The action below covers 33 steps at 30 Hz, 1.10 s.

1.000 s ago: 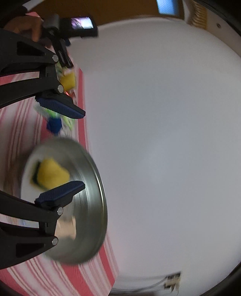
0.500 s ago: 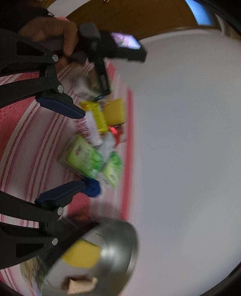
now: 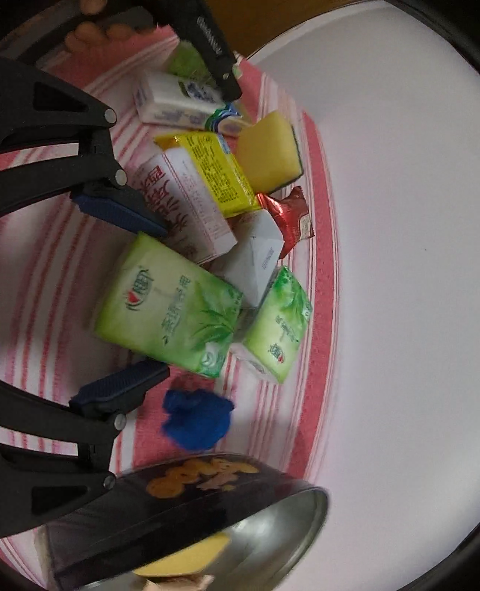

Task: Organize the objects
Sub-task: 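Grasp the green tissue pack with the right gripper while the left grasps a green soap box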

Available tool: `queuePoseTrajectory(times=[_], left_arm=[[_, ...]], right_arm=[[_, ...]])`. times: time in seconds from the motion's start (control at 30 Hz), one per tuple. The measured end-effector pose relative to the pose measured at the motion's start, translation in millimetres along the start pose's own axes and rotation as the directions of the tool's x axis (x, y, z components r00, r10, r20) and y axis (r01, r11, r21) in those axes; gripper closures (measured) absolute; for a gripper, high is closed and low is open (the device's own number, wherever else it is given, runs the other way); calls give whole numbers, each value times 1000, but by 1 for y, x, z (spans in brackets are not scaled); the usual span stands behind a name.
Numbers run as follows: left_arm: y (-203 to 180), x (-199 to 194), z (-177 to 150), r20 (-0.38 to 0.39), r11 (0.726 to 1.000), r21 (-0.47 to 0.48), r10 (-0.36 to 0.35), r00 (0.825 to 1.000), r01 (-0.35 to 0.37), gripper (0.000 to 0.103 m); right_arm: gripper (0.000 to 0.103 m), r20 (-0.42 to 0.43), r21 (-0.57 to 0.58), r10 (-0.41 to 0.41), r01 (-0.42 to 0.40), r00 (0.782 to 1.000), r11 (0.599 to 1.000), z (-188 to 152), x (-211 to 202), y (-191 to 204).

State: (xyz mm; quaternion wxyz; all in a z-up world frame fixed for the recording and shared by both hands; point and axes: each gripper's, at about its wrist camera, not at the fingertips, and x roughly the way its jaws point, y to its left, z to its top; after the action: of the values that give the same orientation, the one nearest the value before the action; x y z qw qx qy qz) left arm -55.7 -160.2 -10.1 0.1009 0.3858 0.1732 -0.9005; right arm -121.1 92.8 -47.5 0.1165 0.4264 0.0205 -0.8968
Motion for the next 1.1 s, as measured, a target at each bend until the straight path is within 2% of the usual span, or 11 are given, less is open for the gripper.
queuePoseTrajectory(times=[0.1,0.23,0.3,0.33,0.5,0.57,0.63,0.7,0.87,1.0,1.1], left_arm=[[4,1,0,-15,999,-18,49,999,-50,20],[18,1,-2,-61,997,-71,-21,998,17,18],[21,0,-2,-45,999,-51,17,999,-19,19],[18,-3,-3,-34,999,-29,28,999,-29,20],[13,-11,-4,-17,998,-7,-65,998,65,67],[16,-17,-3,8,999,-21,-42,999,42,78],[22,-17,-2,27,1000,-29,12,1000,-11,78],[24,-17,-1,24,1000,-28,10,1000,-9,79],[15,-1,-4,-40,997,49,62,997,-60,78],[23,-2,-1,-30,998,15,58,998,-58,79],[25,-12,1,30,997,8,81,996,-81,80]], right_arm=[[35,-1,-25,-8,8,1000,1000,-2,-2,-2],[39,6,-43,27,-27,1000,999,-10,-10,-13],[39,24,-38,82,-81,996,996,-17,-21,-22],[39,39,-37,96,-94,995,995,-21,-28,-26],[39,165,-65,244,-237,956,969,-34,-63,-47],[39,197,-87,285,-273,938,958,-36,-71,-48],[39,238,-106,330,-314,913,944,-34,-78,-45],[39,275,-122,346,-324,897,938,-34,-81,-38],[39,273,-131,311,-285,910,950,-35,-78,-38],[39,273,-114,311,-290,910,950,-33,-77,-34],[39,309,-124,313,-288,898,950,-34,-86,-34]])
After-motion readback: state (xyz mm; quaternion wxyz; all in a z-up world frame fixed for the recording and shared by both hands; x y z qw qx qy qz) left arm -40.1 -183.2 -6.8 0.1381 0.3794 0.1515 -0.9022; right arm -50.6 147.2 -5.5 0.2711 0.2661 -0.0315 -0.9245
